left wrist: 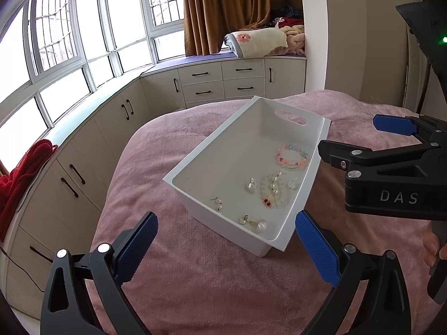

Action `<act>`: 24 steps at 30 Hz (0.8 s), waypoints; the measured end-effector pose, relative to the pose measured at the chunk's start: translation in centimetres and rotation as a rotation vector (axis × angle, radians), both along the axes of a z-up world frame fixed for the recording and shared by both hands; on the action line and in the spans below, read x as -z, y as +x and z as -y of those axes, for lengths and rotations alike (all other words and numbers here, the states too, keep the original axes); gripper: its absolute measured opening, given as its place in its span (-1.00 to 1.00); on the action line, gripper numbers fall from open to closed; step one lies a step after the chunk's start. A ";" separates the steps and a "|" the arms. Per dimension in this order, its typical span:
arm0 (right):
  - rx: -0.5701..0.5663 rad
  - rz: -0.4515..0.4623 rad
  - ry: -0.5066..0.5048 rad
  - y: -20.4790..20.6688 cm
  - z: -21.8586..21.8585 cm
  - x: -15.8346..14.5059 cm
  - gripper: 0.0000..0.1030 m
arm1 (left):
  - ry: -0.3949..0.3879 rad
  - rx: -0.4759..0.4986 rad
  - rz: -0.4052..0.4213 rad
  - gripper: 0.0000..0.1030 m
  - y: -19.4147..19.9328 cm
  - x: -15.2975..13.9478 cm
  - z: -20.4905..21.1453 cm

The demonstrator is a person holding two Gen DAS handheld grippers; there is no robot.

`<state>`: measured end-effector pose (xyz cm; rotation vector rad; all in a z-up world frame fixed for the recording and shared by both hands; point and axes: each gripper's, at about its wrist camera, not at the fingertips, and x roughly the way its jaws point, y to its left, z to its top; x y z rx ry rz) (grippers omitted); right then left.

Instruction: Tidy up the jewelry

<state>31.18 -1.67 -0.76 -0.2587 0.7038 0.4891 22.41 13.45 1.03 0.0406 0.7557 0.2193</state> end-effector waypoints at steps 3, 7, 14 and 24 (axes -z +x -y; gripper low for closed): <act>-0.002 0.001 -0.005 -0.1 -0.1 0.0 0.91 | -0.003 -0.001 0.007 0.93 -0.1 -0.2 0.0; -0.003 -0.004 -0.005 -0.2 -0.2 0.2 0.91 | -0.013 0.004 0.006 0.93 -0.1 -0.2 0.0; -0.001 -0.015 -0.010 -0.2 -0.3 1.0 0.91 | -0.033 0.005 -0.002 0.93 -0.1 0.1 -0.4; 0.002 -0.018 -0.005 0.0 0.1 1.2 0.91 | -0.038 0.029 0.011 0.93 0.0 0.1 0.2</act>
